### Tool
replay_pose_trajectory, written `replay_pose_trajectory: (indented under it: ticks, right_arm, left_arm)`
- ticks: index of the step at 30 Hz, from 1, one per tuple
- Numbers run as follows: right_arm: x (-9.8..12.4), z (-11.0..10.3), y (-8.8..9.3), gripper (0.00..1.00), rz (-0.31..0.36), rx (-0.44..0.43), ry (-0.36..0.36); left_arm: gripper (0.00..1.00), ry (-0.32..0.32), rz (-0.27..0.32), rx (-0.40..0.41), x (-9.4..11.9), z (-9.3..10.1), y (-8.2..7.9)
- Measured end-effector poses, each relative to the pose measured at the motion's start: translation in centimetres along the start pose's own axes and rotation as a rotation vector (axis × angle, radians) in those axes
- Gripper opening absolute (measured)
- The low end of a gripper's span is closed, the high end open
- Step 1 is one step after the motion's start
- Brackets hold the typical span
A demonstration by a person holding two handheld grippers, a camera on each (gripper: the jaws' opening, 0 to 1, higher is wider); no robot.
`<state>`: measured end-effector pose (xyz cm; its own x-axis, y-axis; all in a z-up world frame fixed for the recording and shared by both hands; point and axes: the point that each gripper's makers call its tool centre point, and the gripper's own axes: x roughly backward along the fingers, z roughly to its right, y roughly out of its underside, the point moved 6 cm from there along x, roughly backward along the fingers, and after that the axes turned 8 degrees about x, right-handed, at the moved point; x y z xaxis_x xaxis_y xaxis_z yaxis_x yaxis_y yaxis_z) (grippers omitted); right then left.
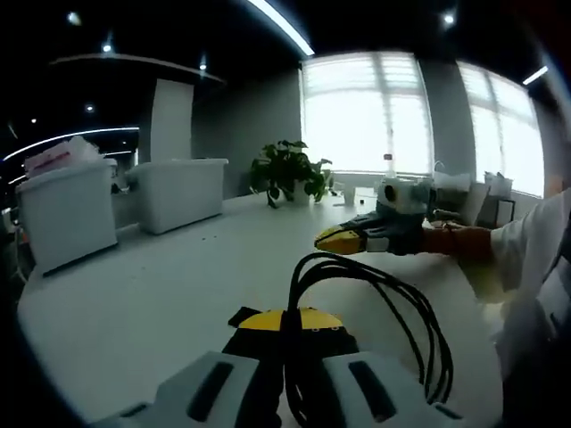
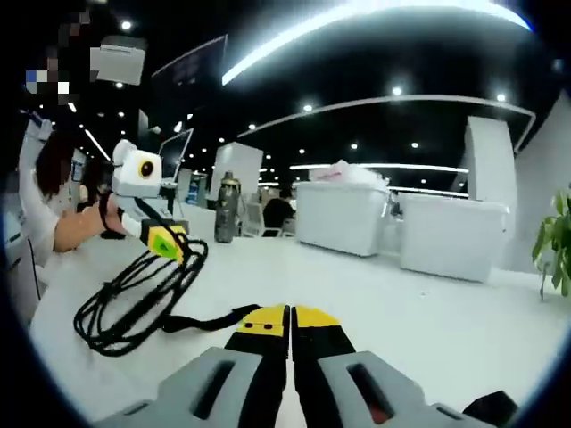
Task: Coil the Type-C to USB data cable on the desktop and secure it with Velcro straps.
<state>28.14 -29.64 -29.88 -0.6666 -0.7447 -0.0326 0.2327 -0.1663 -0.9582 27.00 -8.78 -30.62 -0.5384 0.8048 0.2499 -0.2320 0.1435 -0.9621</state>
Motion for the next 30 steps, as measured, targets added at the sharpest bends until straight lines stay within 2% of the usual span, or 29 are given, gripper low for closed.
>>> replay_pose_trajectory:
  ticks: [1, 3, 6, 8, 9, 13, 17, 20, 22, 24, 27, 30]
  right_arm:
    - [0.1, -1.6, -0.9, 0.05, 0.029, -0.022, -0.052]
    - [0.1, -4.1, -1.4, 0.08, 0.030, -0.037, -0.149]
    - [-0.4, -6.7, -0.8, 0.17, -0.025, 0.017, -0.236]
    - [-0.7, -7.7, 0.0, 0.19, -0.069, 0.103, -0.265]
    - [-1.0, -7.8, 0.5, 0.19, -0.095, 0.165, -0.263]
    - [-1.5, -8.7, 1.5, 0.22, -0.131, 0.183, -0.293]
    - [-1.8, -9.2, 2.0, 0.24, -0.156, 0.302, -0.291]
    - [-2.3, -10.1, 2.4, 0.24, -0.158, 0.328, -0.300]
    - [-2.7, -10.4, 2.4, 0.24, -0.158, 0.369, -0.298]
    - [-3.2, -10.2, 2.3, 0.23, -0.150, 0.430, -0.261]
    - [-3.7, -10.0, 2.3, 0.22, -0.143, 0.470, -0.232]
    - [-3.9, -9.5, 2.0, 0.14, -0.125, 0.479, -0.210]
  left_arm:
    - [0.05, -0.013, -0.021, -0.011, -0.5, -0.1, 0.3]
    - [0.05, -0.023, -0.043, -0.022, -1.2, -0.1, 0.7]
    - [0.05, -0.032, -0.058, -0.028, -1.8, -0.1, 1.1]
    - [0.06, -0.047, -0.065, -0.049, -2.1, -0.1, 1.3]
    - [0.07, -0.053, -0.063, -0.059, -2.2, -0.1, 1.4]
    - [0.08, -0.058, -0.057, -0.099, -1.9, -0.1, 1.3]
    - [0.09, -0.046, -0.029, -0.091, -1.4, 0.1, 0.7]
    - [0.10, -0.075, -0.015, -0.132, -1.6, -0.3, 0.3]
    - [0.10, -0.076, -0.017, -0.129, -2.1, -0.5, 0.5]
    - [0.10, -0.072, -0.020, -0.116, -2.6, -0.7, 0.8]
    - [0.10, -0.083, -0.031, -0.124, -2.9, -0.9, 1.2]
    - [0.10, -0.108, -0.051, -0.150, -2.8, -1.4, 1.5]
